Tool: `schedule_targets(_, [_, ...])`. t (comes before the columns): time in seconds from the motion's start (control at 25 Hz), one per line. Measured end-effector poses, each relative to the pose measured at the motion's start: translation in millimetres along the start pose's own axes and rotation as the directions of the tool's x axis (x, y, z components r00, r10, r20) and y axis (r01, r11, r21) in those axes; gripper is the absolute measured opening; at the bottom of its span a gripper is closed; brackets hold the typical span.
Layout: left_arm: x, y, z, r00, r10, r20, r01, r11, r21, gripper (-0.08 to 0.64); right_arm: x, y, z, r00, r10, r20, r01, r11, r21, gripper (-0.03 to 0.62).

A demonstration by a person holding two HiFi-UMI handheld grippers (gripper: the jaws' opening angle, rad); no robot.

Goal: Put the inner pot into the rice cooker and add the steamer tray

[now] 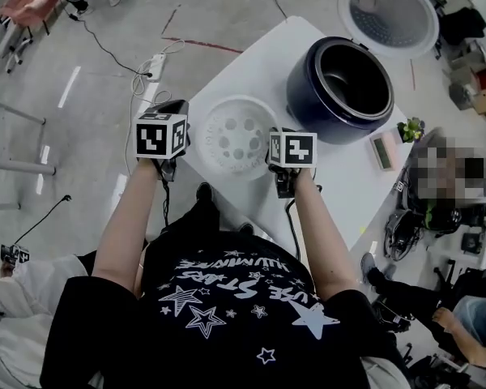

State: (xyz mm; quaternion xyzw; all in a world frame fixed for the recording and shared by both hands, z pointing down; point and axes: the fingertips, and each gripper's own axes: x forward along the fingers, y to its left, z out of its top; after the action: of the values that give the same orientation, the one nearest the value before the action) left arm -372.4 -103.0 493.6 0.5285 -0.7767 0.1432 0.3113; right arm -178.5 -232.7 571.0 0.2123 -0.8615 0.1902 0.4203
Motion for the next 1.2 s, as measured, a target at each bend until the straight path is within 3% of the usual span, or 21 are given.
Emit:
schedule_targets(0.4, [-22.2,-2.6,44.7,0.997,-0.02,0.073,0.018,1.0,0.025,0.002,-77.5,4.7,62.8,0.984,0.046,0.169,-0.058,0.996,0.065,0.051])
schedule_targets(0.76, [-6.3,-23.8,108.8,0.983,-0.119,0.141,0.107,0.99,0.089,0.002,-125.4,-17.2,109.9,0.961,0.021,0.274,-0.051,0.993,0.105,0.051])
schedule_targets(1.2, [22.1,-80.9,181.3,0.944,-0.273,0.184,0.24,0.954,0.182,0.002,-189.2,-78.9,153.8,0.925,-0.078,0.372,0.015,0.986,0.168,0.051])
